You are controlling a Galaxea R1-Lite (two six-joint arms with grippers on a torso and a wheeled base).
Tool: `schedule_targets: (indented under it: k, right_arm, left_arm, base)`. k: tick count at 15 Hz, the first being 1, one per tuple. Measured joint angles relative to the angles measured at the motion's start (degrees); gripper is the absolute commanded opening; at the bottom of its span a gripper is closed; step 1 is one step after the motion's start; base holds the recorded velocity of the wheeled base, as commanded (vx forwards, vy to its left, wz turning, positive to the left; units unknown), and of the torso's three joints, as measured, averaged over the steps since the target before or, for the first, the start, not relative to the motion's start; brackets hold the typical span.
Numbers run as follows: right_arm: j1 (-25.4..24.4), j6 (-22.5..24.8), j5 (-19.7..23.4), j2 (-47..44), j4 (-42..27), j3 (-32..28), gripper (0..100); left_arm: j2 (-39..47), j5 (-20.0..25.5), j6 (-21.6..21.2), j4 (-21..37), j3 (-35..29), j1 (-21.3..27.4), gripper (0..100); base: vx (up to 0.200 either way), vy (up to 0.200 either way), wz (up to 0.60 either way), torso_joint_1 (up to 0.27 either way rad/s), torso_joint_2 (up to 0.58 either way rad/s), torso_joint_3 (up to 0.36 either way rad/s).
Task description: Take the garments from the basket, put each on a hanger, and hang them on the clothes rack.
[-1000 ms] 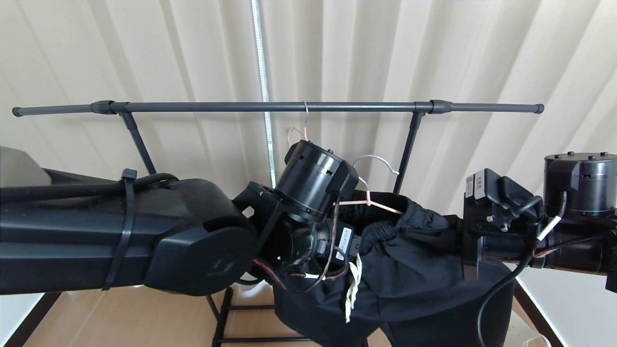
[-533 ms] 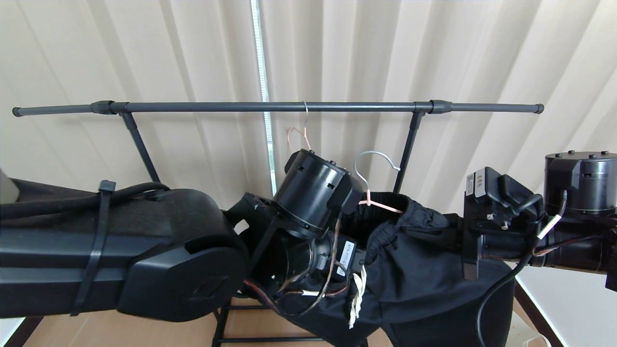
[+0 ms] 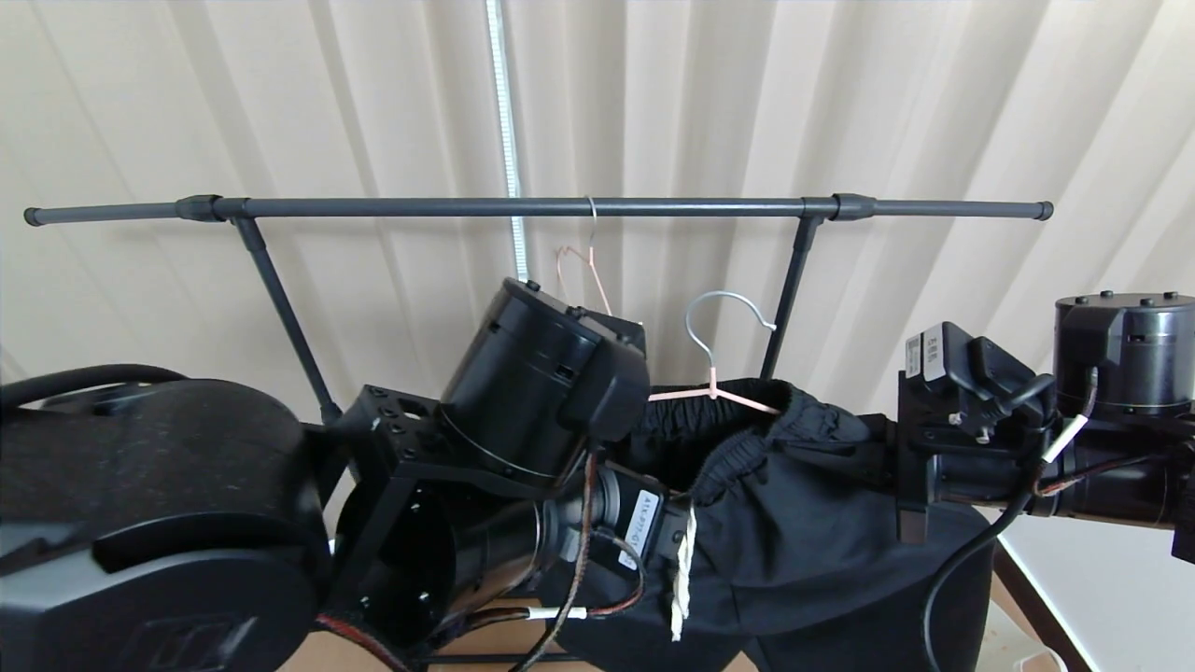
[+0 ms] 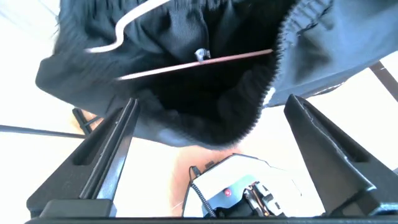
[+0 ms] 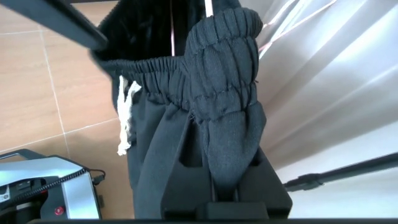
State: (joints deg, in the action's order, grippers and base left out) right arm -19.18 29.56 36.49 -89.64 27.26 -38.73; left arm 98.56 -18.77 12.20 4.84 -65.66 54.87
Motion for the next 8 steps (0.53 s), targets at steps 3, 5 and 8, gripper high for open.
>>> schedule_targets:
  k: [3, 5, 8]
  right_arm:
    - [0.2, 0.0, 1.5, -0.2, 0.0, 0.1, 0]
    - [0.7, 0.0, 2.4, -0.3, 0.0, 0.1, 0]
    - [0.9, -0.1, 3.6, -0.4, 0.0, 0.0, 0]
  left_arm:
    - [-4.8, 0.2, -3.3, 0.0, 2.5, -1.1, 100]
    - [-8.5, 1.7, -9.1, -1.3, 4.9, -4.6, 100]
    - [-13.3, 16.6, -21.1, -5.2, 10.0, -16.0, 100]
  base:
    - [0.0, 0.0, 0.0, 0.0, 0.0, 0.0]
    - [0.0, 0.0, 0.0, 0.0, 0.0, 0.0]
    - [0.0, 0.0, 0.0, 0.0, 0.0, 0.0]
